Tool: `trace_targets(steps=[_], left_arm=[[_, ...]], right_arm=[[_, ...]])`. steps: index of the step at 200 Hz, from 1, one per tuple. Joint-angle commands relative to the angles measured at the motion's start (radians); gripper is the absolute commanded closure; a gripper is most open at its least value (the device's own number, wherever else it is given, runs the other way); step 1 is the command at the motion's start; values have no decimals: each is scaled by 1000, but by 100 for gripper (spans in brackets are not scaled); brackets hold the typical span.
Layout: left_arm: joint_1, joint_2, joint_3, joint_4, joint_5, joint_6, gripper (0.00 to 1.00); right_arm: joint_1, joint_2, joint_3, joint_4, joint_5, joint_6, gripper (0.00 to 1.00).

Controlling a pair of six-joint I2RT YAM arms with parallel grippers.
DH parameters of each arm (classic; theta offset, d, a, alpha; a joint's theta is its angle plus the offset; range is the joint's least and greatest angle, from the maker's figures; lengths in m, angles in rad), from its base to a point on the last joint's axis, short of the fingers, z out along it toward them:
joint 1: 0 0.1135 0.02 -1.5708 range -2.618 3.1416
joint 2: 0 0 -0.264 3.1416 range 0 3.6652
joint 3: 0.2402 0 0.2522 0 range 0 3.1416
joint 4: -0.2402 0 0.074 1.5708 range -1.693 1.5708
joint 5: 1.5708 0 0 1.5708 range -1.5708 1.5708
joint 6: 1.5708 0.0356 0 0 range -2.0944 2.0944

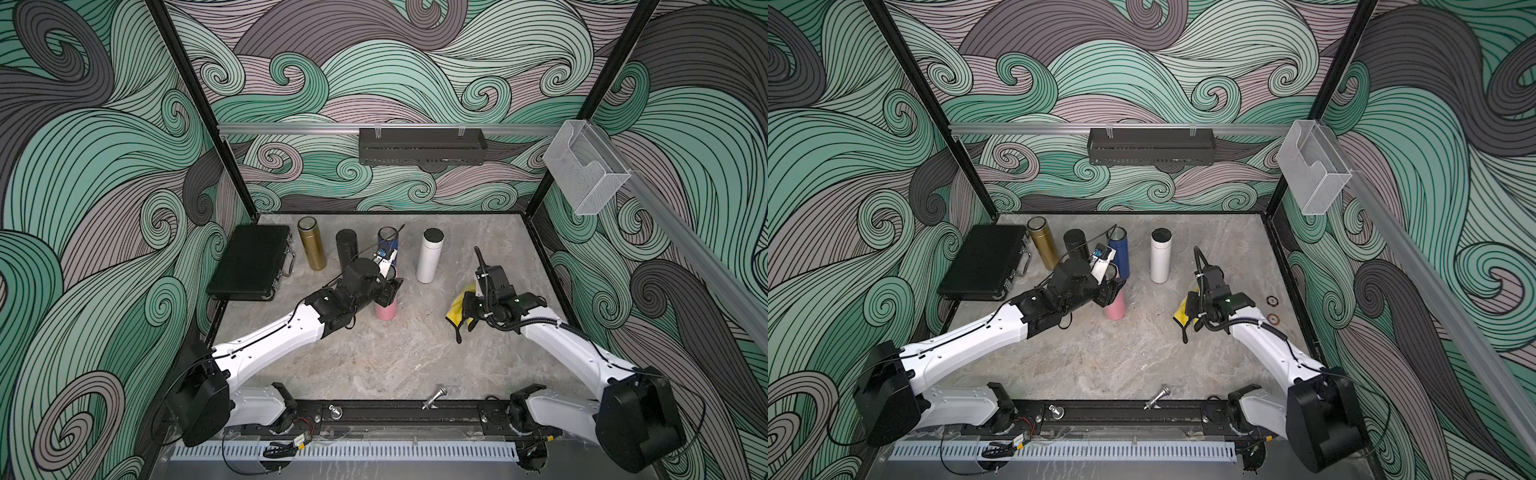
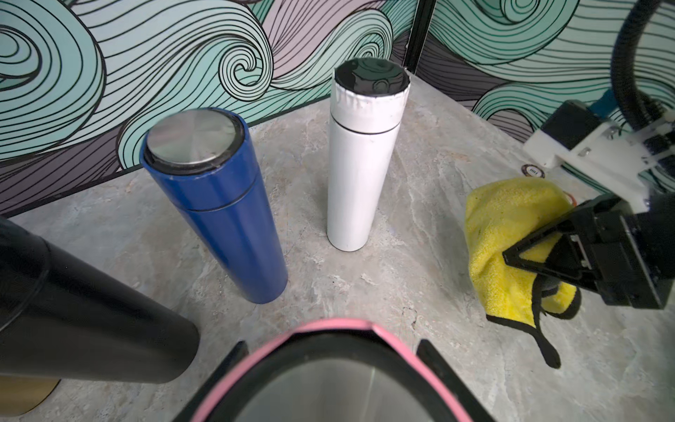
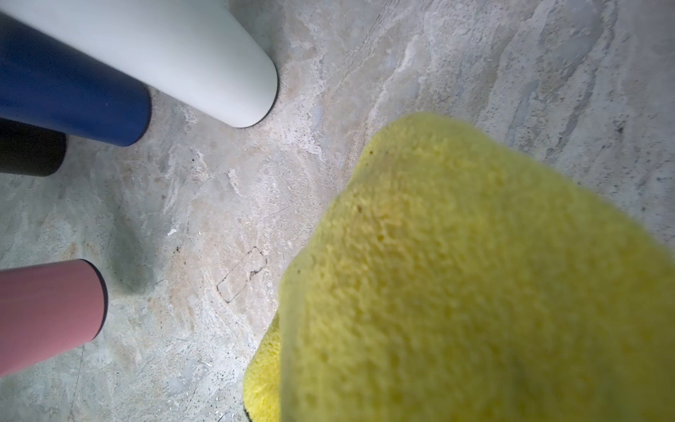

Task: Wipe the surface of the thermos
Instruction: Place the thermos at the center of the board, then place the cleaning item at the center of the board.

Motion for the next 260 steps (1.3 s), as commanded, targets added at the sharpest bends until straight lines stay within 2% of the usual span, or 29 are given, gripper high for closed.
trace_targets(steps=[1,72,96,102,108,125,150,182,185,191,195,201,213,230,236,260], left_arm=[[-8,18,49,44,-26,16,100],[-8,67,43,67,-20,-11,100],[-8,77,50,56,-23,-11,100],[-8,80,52,53,-23,-11,97],[-8,83,54,50,-22,-9,94],[-8,84,53,49,-25,-9,78],[-8,82,51,48,-31,-6,62],[-8,68,46,49,-31,-6,36],[-8,67,46,49,-31,-6,31],[-8,62,44,48,-31,-6,28],[-8,60,45,47,-32,-6,21],[-8,56,44,44,-35,-9,15],[-8,45,44,39,-46,-14,2],[-8,24,42,34,-53,-15,1],[-8,14,43,32,-53,-15,1],[-8,-25,47,19,-51,-20,1]], right_arm=[[-5,37,7,71,-24,-7,100],[-21,156,9,134,-40,-16,100],[-23,187,6,146,-45,-13,93],[-21,190,3,149,-45,-13,90],[-22,196,1,151,-46,-10,83],[-23,204,-2,154,-46,-8,71],[-22,211,-2,150,-44,-7,50],[-23,197,0,138,-44,-3,36],[-23,194,0,136,-43,-3,33],[-23,186,0,134,-47,-4,32],[-22,181,0,133,-49,-4,31],[-22,170,1,126,-51,-3,25],[-21,151,6,116,-54,-3,24],[-21,120,13,99,-58,-1,20],[-21,106,16,99,-58,1,14],[-21,48,28,35,-61,5,10]])
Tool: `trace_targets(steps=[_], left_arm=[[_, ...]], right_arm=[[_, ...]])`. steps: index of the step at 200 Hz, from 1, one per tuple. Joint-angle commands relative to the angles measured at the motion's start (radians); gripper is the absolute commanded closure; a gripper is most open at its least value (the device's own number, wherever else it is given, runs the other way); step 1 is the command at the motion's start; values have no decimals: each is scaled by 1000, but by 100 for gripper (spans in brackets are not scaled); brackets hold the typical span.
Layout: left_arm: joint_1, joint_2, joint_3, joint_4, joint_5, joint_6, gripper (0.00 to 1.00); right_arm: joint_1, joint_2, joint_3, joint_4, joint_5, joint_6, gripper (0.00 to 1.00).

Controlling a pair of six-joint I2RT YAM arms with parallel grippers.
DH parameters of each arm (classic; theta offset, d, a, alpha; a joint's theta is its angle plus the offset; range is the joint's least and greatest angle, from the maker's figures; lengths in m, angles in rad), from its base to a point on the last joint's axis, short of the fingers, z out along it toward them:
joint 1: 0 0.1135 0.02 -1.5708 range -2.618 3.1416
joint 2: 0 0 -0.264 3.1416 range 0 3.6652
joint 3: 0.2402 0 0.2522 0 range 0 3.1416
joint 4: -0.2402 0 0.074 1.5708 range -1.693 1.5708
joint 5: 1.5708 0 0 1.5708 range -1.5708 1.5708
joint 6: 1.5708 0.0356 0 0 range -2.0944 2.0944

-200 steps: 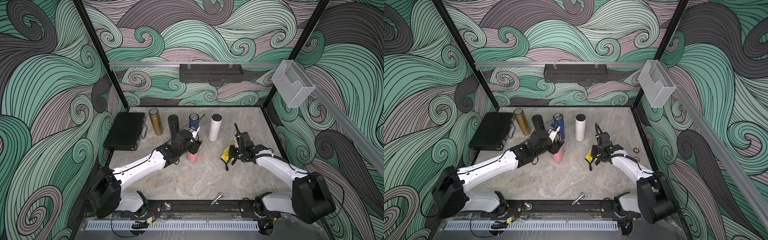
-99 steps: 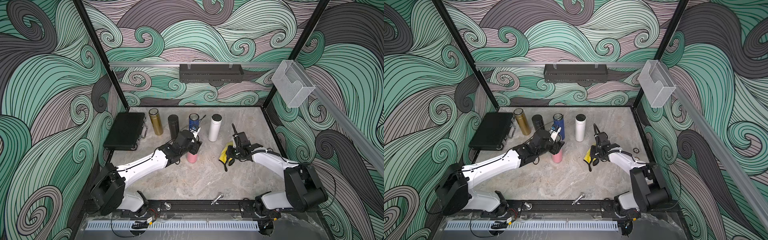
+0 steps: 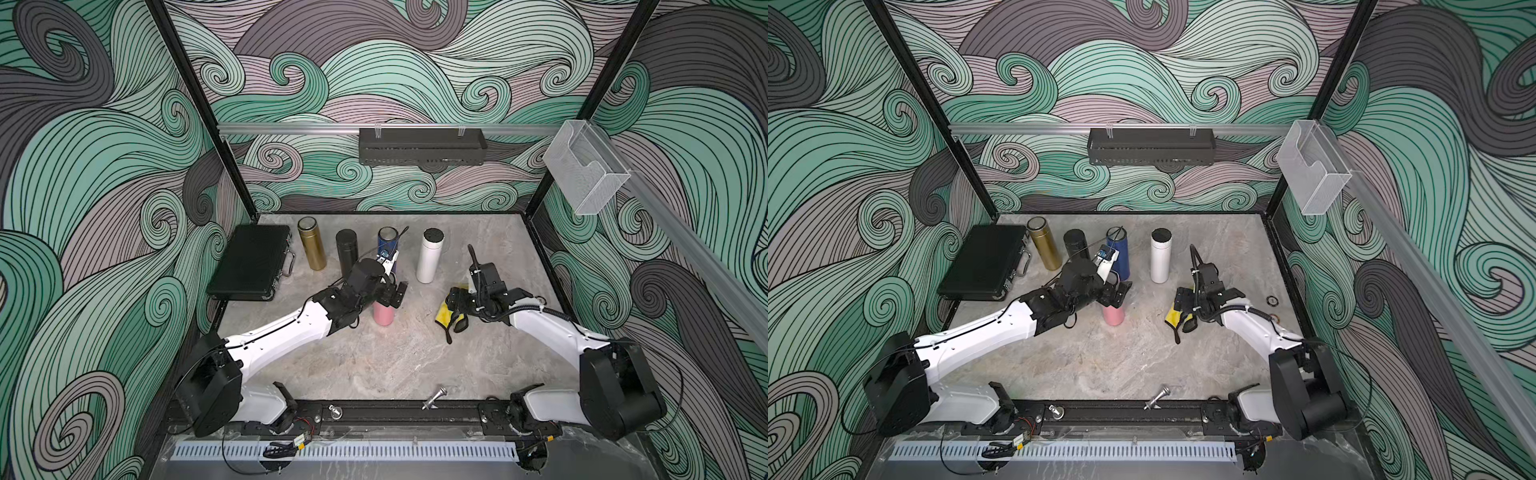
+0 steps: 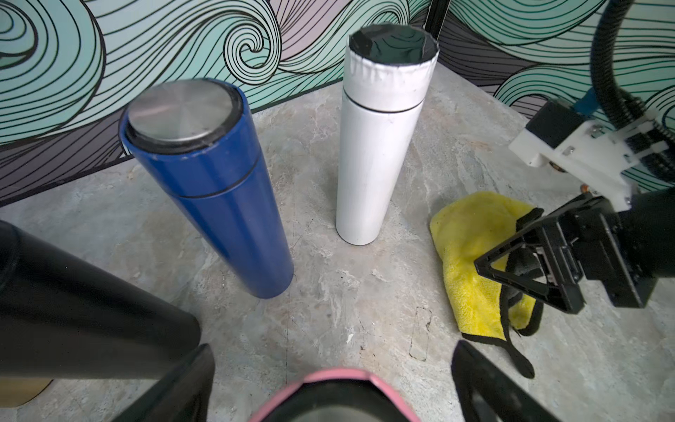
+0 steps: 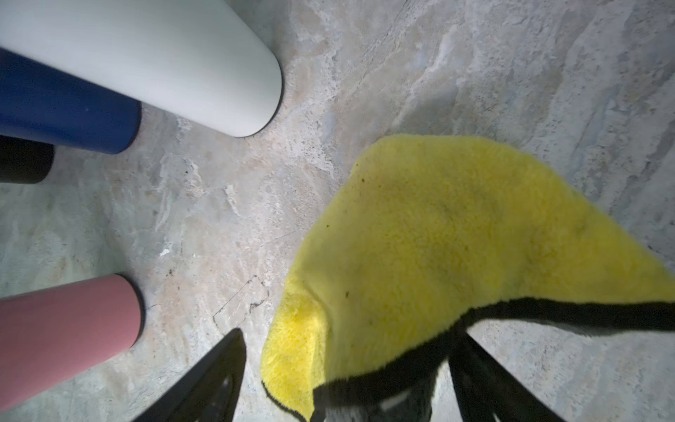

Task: Wipe the surface of the thermos
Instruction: Place the cleaning item at the center of the board, then pick up the thermos from the center of the board.

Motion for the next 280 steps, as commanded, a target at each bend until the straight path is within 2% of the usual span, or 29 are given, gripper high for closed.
trace_targets(steps=[1,29,35,57,69,80,87,113,126,142,159,180,209,280], left_arm=[[-8,-61,46,-5,-12,-7,1],[-8,-127,74,-50,-8,-21,1],[-8,-145,81,-61,-9,-28,1],[-8,-216,124,-119,-15,-61,1],[-8,-243,153,-169,-86,-130,1],[-6,-264,173,-236,-239,-223,1],[5,-275,179,-277,-278,-259,1],[49,-331,165,-360,-252,-344,1],[56,-364,140,-380,-247,-364,1],[60,-413,81,-361,-234,-329,1],[93,-471,-3,-322,-245,-366,1],[167,-551,-69,-339,-221,-440,1],[230,-637,-104,-372,-206,-472,1],[362,-715,-170,-351,-103,-512,1]], right_arm=[[-4,-53,28,-70,-6,8,10],[1,-153,40,-145,-7,12,7],[6,-184,44,-162,-2,12,2],[42,-295,65,-176,-24,14,2],[93,-355,70,-125,-40,30,1],[171,-381,108,-98,-19,36,0],[214,-378,137,-93,2,28,1],[368,-272,292,-121,109,-46,2],[418,-208,349,-115,124,-82,2],[470,-126,420,-118,154,-124,3],[528,-51,477,-110,212,-180,3],[563,34,537,-108,215,-215,3],[604,108,575,-92,253,-257,4],[621,218,595,-74,272,-274,4]])
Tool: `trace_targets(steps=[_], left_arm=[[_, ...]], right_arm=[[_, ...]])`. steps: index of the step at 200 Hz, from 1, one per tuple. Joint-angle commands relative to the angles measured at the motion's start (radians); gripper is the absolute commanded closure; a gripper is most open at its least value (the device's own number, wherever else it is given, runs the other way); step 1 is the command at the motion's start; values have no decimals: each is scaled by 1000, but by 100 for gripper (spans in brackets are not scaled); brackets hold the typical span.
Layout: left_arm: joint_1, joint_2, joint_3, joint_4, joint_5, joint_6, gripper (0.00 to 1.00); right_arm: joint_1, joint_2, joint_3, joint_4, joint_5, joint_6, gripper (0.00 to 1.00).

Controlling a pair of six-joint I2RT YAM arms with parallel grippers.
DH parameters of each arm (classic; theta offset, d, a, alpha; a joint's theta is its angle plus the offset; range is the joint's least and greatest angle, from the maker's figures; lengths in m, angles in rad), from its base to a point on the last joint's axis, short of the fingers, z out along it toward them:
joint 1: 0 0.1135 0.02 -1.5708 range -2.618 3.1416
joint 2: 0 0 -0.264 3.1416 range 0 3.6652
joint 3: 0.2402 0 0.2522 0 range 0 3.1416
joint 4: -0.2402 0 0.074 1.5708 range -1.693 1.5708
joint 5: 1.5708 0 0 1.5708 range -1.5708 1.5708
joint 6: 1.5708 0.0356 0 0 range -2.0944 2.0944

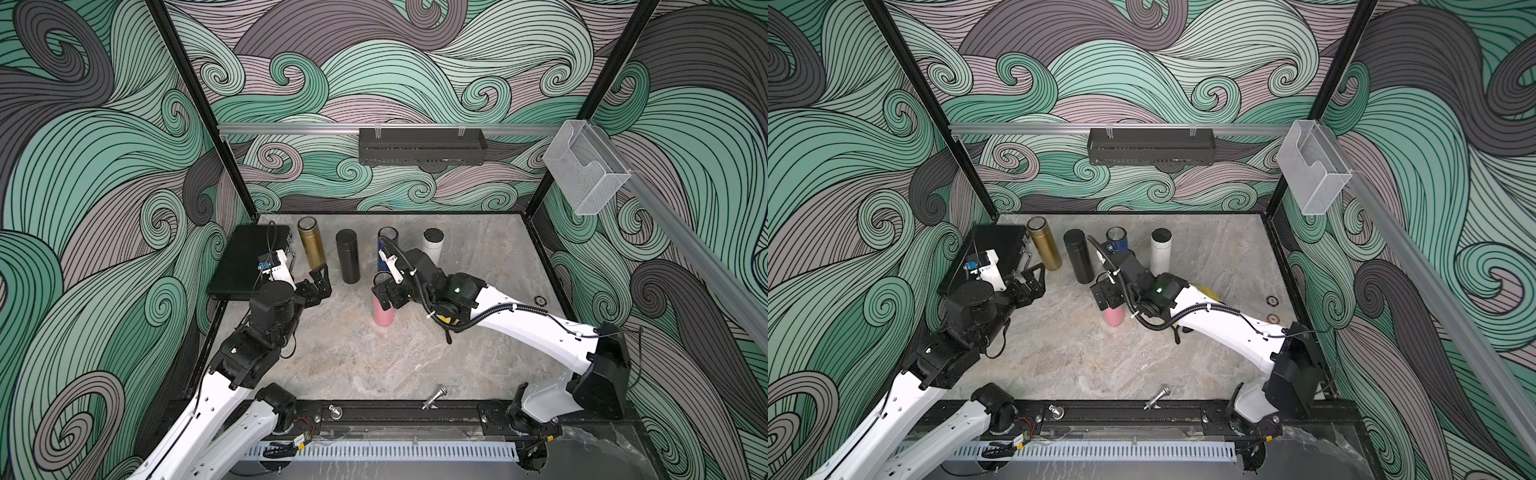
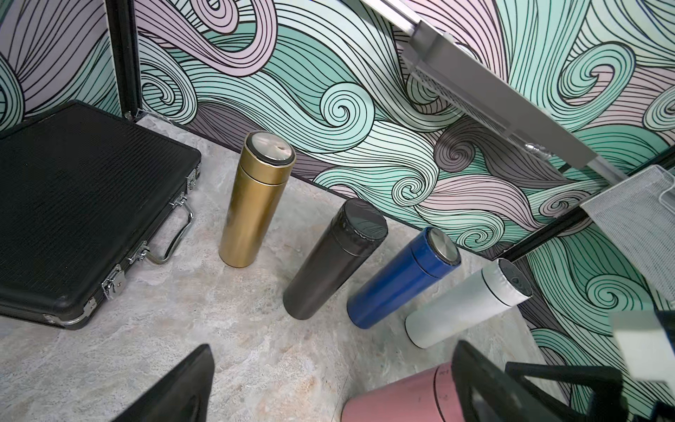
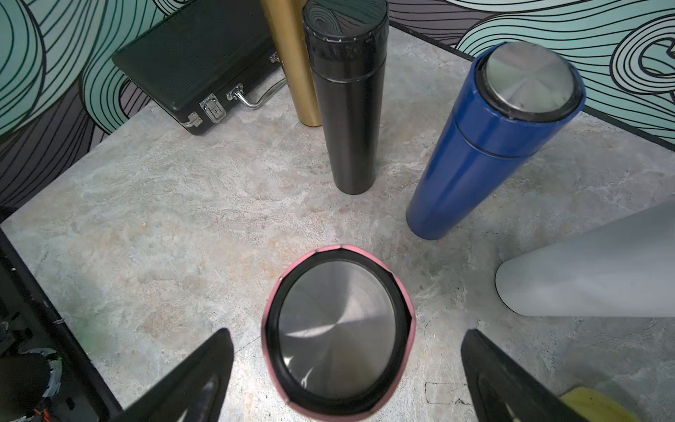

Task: Wipe the surface of the thermos
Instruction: Pick up the thermos from the center of the board.

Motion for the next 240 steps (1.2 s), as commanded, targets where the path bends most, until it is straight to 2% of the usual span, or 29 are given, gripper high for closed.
trace_targets(steps=[1,53,95,108,119,124,136,139,144,161,195,240], left_arm=[[42,-25,-31,10,59,-32,1],[123,-106,-60,-10,120,-77,1],[166,-159,-49,-67,117,-75,1],[175,-175,-47,-79,115,-74,1],[183,-185,-45,-89,114,-72,1],[186,-187,-43,-94,112,-71,1],[191,-190,-40,-103,113,-68,1],[191,-193,-40,-106,112,-68,1],[193,-194,-38,-111,111,-69,1],[197,-209,-32,-131,100,-73,1],[199,-275,26,-253,29,-94,2],[199,-334,97,-385,-28,-80,2]], right_arm=[[2,26,18,18,29,-13,4],[-1,104,41,45,40,-15,9],[-1,142,55,54,31,-4,21],[-1,145,51,60,37,2,29],[-2,146,49,62,35,2,31],[-2,144,48,64,33,1,36],[-3,145,53,66,30,-1,55],[-2,147,54,67,29,-2,64],[-2,147,59,63,25,-3,75],[-1,151,76,63,-4,-4,100],[22,208,199,67,-131,-14,100],[62,443,585,-29,-198,-66,100]])
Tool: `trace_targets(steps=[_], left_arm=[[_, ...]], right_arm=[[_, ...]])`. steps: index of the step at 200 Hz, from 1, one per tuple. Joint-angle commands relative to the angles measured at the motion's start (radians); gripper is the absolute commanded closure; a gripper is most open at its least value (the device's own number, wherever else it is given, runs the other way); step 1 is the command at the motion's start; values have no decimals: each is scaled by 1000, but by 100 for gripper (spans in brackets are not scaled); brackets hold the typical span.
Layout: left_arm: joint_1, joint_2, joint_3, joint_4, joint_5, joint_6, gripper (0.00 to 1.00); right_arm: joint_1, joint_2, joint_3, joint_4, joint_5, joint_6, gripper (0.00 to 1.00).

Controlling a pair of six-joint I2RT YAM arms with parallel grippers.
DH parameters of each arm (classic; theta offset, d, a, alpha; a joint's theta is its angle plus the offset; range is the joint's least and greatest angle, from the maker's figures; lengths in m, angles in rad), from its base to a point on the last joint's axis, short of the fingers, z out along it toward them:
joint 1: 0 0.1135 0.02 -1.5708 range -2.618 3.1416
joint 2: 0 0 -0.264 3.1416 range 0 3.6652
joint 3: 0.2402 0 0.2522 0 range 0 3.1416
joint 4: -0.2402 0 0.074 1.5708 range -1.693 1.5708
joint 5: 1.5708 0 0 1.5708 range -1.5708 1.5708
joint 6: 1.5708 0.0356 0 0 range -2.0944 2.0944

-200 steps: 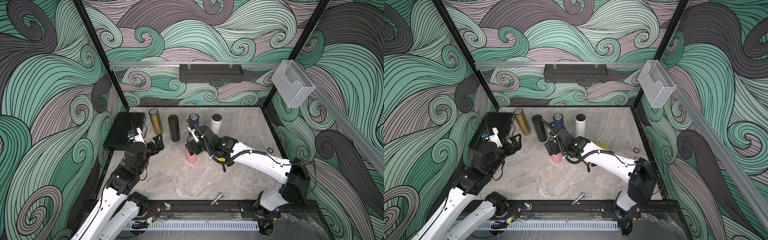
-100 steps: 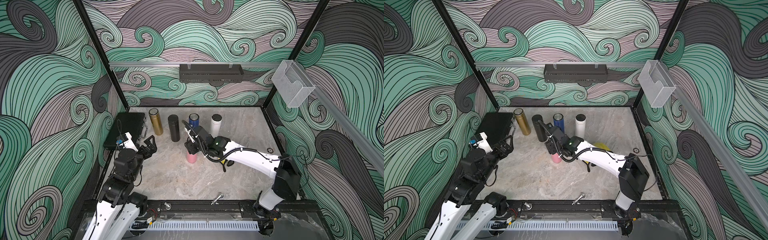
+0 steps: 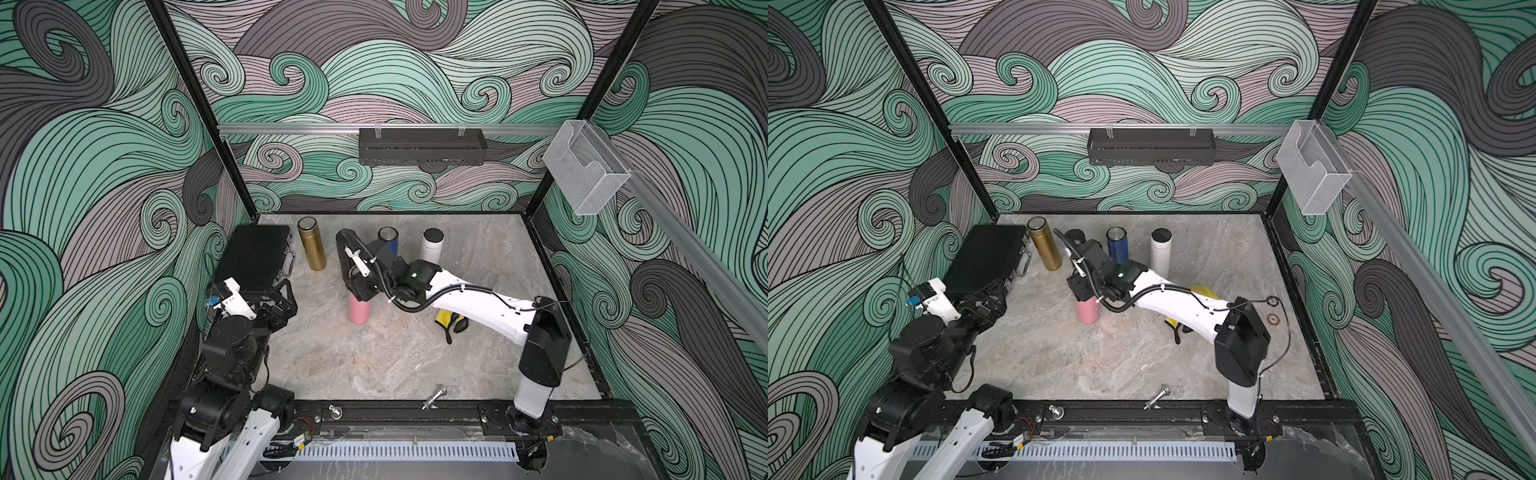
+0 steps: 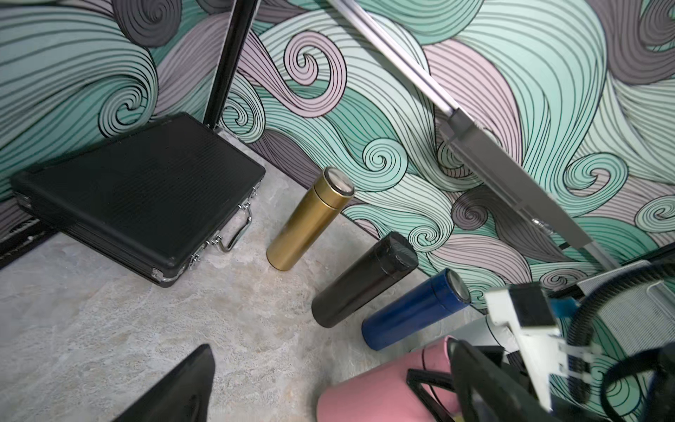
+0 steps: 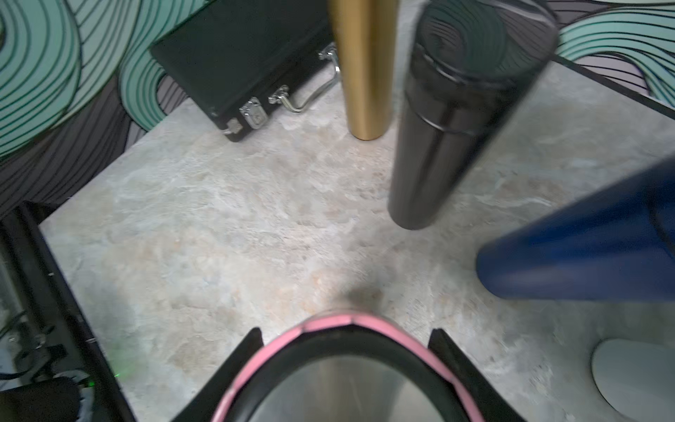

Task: Wipe the surface of the thermos
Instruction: Pick up the thermos from the center of the board, then place the thermos at the center of the board.

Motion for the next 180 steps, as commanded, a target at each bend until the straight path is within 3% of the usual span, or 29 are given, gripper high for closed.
trace_targets(steps=[1,83,118,180], left_arm=[[6,-33,34,-106,-52,4,2],[4,-101,21,-114,-50,41,2],[4,-86,20,-107,-40,61,2],[4,-58,2,-78,-7,53,2]], right_arm=[[18,83,186,-2,-67,-41,100],[16,659,1095,-262,-58,-187,100],[14,670,1043,-149,-49,-237,100],[12,640,1046,-175,-40,-224,100]])
